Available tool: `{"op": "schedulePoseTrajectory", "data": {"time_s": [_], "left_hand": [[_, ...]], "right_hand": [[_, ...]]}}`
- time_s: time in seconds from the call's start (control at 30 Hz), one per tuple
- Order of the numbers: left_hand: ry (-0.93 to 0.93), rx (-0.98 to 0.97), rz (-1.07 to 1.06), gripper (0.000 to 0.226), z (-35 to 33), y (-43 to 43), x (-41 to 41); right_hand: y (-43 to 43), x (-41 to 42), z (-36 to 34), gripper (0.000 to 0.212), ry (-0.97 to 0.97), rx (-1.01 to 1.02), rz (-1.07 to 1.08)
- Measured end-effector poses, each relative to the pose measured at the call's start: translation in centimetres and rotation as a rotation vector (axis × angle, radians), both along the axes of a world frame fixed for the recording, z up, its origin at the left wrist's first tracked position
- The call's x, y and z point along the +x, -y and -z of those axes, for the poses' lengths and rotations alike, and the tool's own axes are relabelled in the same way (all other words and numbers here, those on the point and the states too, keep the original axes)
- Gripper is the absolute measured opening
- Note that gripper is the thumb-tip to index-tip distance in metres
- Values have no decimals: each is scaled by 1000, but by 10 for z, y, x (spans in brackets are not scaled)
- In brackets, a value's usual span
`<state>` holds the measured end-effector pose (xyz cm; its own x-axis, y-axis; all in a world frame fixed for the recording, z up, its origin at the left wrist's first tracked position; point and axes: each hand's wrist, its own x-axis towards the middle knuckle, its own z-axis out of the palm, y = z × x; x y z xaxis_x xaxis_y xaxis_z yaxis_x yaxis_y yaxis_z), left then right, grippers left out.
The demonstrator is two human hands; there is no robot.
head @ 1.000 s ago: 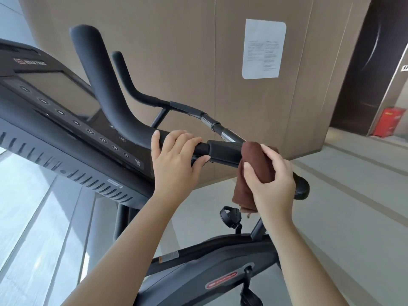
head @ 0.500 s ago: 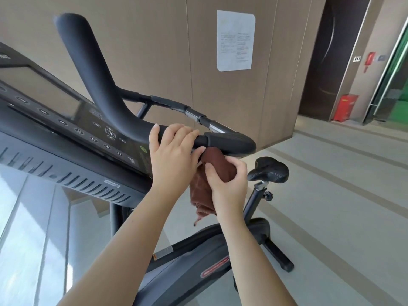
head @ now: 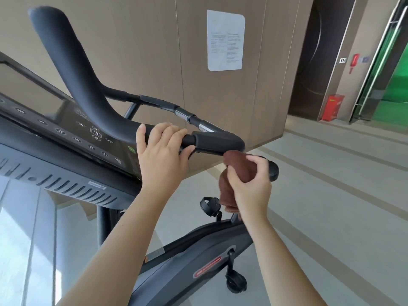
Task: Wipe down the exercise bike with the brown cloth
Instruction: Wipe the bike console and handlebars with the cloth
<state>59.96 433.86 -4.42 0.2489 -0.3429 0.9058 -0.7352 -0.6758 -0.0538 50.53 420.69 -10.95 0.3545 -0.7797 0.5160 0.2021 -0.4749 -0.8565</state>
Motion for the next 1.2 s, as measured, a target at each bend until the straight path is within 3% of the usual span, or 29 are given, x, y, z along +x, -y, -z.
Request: {"op": "schedulePoseTrajectory", "data": {"time_s": [0.17,0.43,0.67,0.83,1.2], "left_hand": [[-6,-1,-37,31,1,1,-1],[-138,-52,-154,54,-1,17,-14],[-230,-54,-246,53,-5,32,-29],[-202,-27,-260,47,-3,53,-39],[-244,27,-336,53,9,71,-47]], "right_hand": [[-8,13,3,40,14,-171,-74],[77,-8,3,38,-125,-192,-110],[107,-9,-70,37,57,-362,-294],[83,31,-100,36,-271,-640,-660],[176,57,-67,29,-282,-651,-747]]}}
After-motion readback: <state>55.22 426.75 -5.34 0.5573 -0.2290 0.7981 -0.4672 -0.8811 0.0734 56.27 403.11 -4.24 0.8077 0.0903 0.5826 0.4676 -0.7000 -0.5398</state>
